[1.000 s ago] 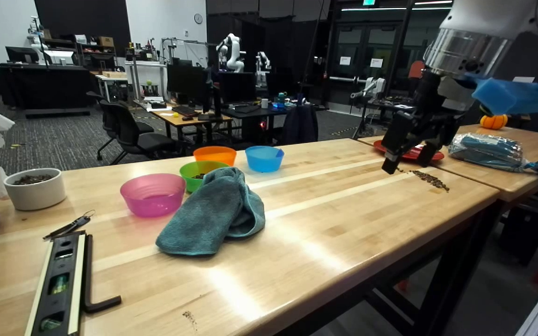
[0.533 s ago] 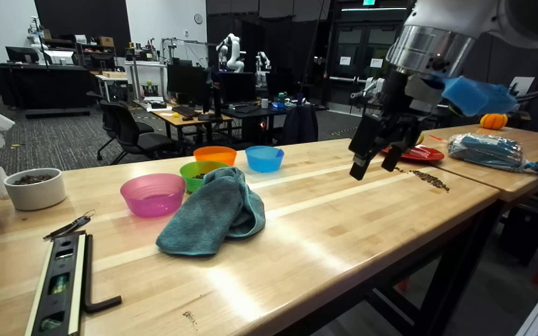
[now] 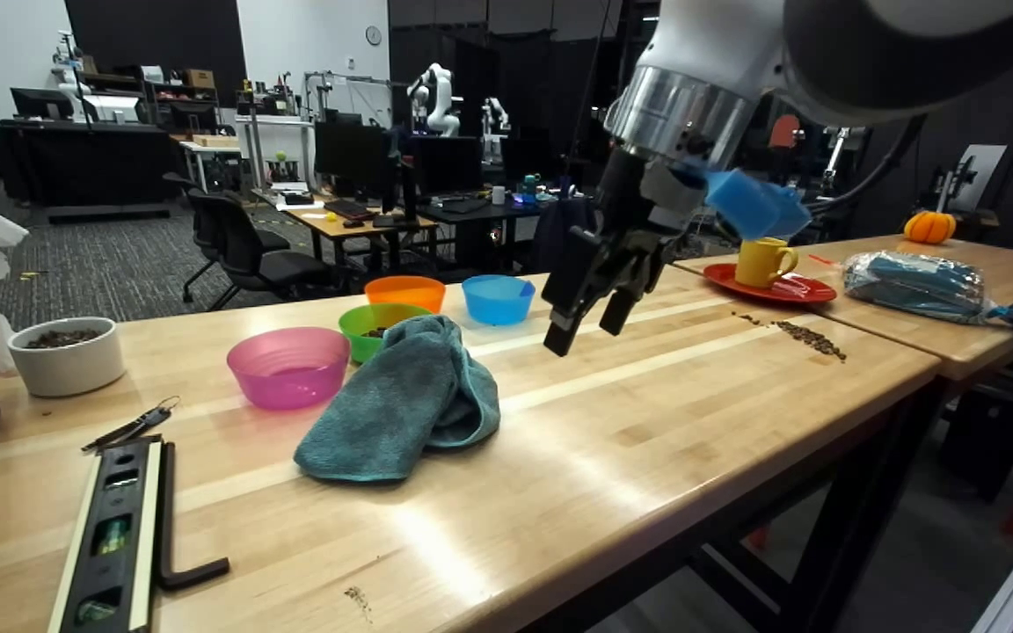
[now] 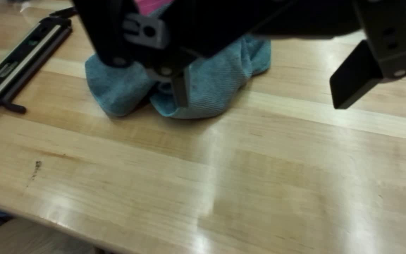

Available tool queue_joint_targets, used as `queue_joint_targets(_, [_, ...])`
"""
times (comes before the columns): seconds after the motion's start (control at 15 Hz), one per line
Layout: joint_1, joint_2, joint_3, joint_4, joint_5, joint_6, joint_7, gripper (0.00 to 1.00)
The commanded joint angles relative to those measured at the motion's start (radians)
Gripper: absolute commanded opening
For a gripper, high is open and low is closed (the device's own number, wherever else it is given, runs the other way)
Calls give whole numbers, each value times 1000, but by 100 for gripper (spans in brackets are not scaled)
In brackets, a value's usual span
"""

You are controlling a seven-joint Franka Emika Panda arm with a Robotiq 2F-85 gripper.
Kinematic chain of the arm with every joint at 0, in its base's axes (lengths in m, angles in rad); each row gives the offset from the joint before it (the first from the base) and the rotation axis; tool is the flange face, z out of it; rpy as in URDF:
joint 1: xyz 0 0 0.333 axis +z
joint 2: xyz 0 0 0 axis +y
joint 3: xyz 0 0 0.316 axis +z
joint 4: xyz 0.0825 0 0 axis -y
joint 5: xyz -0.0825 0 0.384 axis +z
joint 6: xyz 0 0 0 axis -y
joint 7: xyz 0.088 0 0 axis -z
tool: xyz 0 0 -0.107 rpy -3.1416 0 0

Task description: Move the towel to the right then use it to wipe the counter.

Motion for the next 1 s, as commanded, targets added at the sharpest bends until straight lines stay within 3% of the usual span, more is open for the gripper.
queue_joint_targets(0.0, [19, 148, 11, 93, -34, 68, -26, 100])
queue_joint_targets(0.93, [40, 478, 0, 388, -176, 98, -111, 100])
